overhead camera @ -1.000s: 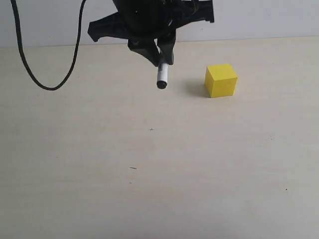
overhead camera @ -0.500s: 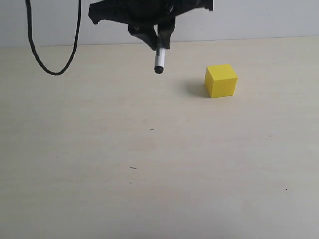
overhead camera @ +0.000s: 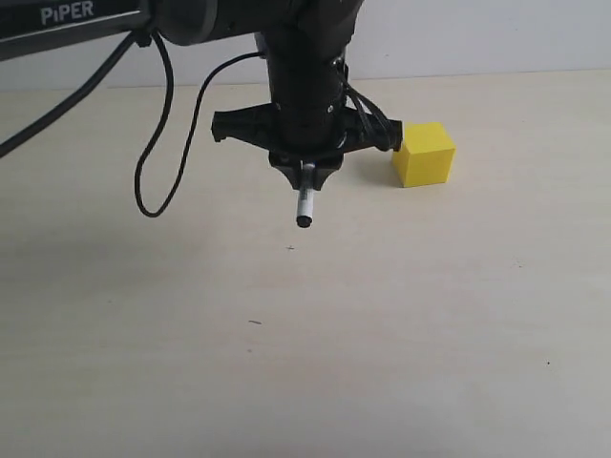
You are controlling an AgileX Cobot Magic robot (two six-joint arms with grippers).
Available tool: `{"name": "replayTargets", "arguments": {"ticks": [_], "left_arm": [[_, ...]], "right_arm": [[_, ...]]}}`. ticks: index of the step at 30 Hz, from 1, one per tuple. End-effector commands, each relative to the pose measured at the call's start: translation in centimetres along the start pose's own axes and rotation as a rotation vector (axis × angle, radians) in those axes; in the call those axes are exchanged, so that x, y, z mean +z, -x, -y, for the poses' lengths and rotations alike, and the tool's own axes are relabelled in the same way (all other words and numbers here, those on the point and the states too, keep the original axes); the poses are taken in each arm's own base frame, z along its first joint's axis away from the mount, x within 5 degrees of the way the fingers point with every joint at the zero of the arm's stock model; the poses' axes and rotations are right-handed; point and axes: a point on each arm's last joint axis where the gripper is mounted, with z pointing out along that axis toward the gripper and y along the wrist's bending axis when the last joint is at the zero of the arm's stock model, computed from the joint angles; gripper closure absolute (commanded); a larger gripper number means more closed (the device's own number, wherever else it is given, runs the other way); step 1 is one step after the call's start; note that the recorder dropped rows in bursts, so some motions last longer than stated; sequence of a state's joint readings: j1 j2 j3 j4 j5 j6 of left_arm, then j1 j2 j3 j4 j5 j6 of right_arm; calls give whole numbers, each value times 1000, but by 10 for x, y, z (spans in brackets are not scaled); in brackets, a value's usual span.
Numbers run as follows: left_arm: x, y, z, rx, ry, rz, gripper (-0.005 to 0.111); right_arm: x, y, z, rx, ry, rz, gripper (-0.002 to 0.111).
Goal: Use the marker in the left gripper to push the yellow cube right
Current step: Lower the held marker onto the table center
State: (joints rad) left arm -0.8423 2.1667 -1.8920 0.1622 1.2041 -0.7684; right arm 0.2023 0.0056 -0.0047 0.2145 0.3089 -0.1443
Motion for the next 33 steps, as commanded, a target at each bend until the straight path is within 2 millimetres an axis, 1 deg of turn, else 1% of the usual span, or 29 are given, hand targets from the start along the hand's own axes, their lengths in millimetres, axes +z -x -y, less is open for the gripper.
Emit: {"name": "replayTargets", "arguments": {"ticks": [1, 8, 13, 15, 18, 21, 24, 33], "left_arm": [[10, -1, 0, -65, 8, 33, 107], [31, -9, -7, -75, 23, 3, 107], [54, -15, -11, -143, -73, -32, 107], [61, -15, -15, -162, -90, -34, 107], [64, -15, -21, -151, -69, -43, 107], [64, -16, -23, -99, -46, -52, 107], [67, -17, -24, -96, -27, -62, 107], [90, -21, -23, -125, -1, -97, 107]], "right_arm": [[0, -1, 1, -4, -6, 5, 108], [0, -1, 1, -4, -6, 5, 108], [0, -1, 1, -4, -6, 5, 108], [0, -1, 1, -4, -6, 5, 108], [0, -1, 1, -4, -6, 5, 108], [0, -1, 1, -4, -6, 5, 108], [0, -1, 1, -4, -6, 5, 108], [0, -1, 1, -4, -6, 5, 108]]}}
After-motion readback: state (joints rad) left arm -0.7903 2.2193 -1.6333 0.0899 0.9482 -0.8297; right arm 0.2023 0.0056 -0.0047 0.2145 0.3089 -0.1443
